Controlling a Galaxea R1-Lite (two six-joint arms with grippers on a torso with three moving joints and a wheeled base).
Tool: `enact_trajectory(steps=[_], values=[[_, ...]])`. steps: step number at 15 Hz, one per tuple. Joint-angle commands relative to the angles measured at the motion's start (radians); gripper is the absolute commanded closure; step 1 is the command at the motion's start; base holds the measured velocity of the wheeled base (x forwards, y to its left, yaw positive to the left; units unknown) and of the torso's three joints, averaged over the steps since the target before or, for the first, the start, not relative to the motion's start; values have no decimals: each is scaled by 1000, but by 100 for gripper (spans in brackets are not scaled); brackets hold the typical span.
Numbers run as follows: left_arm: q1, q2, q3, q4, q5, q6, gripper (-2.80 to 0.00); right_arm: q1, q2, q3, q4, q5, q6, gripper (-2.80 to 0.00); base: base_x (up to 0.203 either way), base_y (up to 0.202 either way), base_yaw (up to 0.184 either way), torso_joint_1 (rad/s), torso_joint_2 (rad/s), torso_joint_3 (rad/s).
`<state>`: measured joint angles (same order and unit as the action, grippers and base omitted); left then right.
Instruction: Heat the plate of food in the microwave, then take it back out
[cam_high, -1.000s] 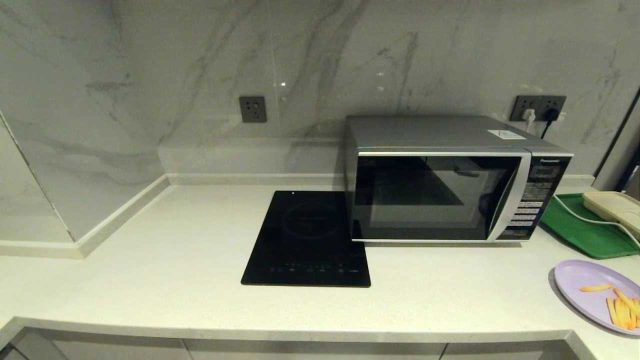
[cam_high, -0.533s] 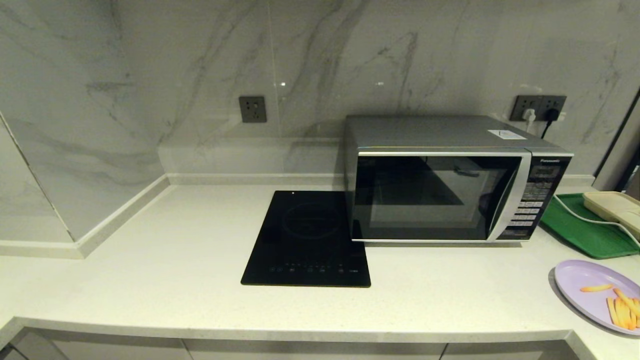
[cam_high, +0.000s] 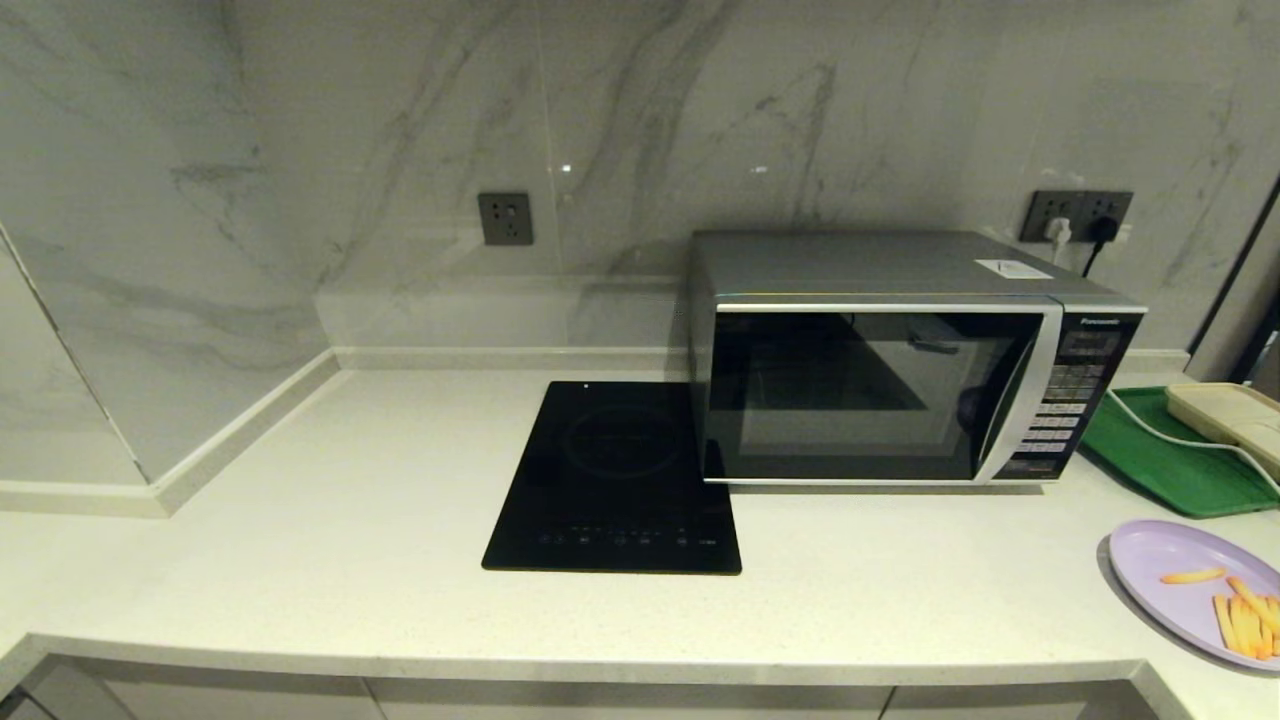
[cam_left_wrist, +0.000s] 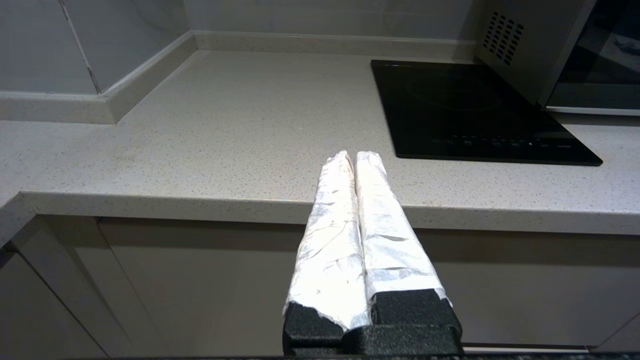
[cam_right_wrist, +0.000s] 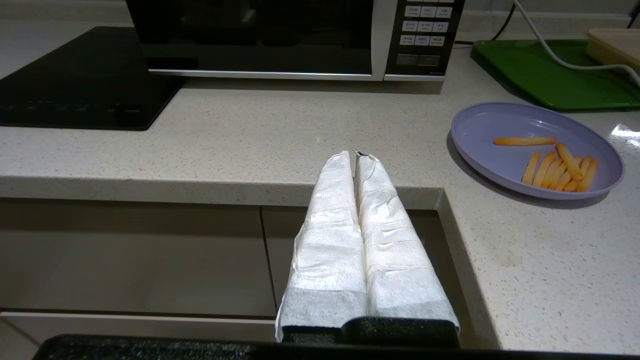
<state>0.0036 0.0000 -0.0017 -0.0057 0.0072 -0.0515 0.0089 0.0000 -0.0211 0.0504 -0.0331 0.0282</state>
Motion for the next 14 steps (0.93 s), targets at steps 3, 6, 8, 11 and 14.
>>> enact_trajectory(steps=[3,6,8,11,14], values=[[0,-1,0,0,0,-1,0,0,0,7,-22,-1,8,0,0,0,0,0,0,0],[1,-1,0,0,0,-1,0,0,1,9,-23,-1,9,0,0,0,0,0,0,0],[1,-2,0,0,0,-1,0,0,1,9,-27,-1,15,0,0,0,0,0,0,0],[1,0,0,0,0,-1,0,0,1,7,-27,-11,68,0,0,0,0,0,0,0],[1,0,0,0,0,-1,0,0,2,7,-26,-11,68,0,0,0,0,0,0,0]])
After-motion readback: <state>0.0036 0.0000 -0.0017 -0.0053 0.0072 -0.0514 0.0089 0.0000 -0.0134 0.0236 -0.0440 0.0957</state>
